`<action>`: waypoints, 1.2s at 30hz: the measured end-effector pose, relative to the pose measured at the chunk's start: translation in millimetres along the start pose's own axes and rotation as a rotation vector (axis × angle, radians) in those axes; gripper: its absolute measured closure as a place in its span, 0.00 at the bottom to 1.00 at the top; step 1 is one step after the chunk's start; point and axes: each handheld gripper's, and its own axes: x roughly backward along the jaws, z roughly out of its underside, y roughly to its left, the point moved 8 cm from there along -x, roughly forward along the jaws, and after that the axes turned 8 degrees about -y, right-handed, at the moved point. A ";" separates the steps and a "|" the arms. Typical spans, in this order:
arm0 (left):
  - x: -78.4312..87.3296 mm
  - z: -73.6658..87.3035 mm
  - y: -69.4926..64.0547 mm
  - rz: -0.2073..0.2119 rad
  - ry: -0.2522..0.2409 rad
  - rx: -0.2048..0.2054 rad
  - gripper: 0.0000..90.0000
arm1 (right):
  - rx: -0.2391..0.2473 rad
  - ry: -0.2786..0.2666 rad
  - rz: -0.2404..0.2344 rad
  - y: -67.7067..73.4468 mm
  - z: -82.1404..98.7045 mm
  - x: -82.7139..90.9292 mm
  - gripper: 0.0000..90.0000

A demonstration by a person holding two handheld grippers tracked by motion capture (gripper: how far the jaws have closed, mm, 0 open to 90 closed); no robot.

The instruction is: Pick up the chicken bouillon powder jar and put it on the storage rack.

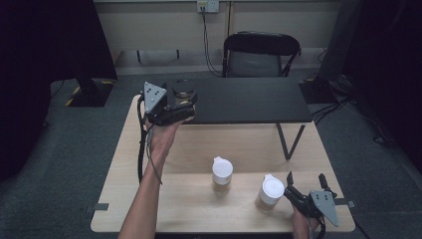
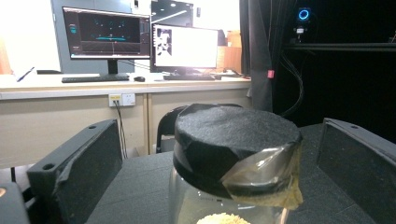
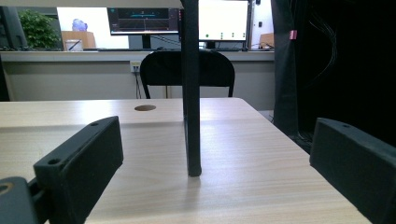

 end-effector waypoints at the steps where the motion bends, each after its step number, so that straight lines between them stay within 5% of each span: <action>1: 0.6 0.0 0.1 0.001 0.000 0.001 0.00 | 0.000 0.000 0.001 0.0 0.0 0.0 0.02; 36: 37.6 -9.8 -9.6 0.001 -0.051 -0.008 0.00 | -0.001 0.000 0.000 0.1 0.0 0.1 0.02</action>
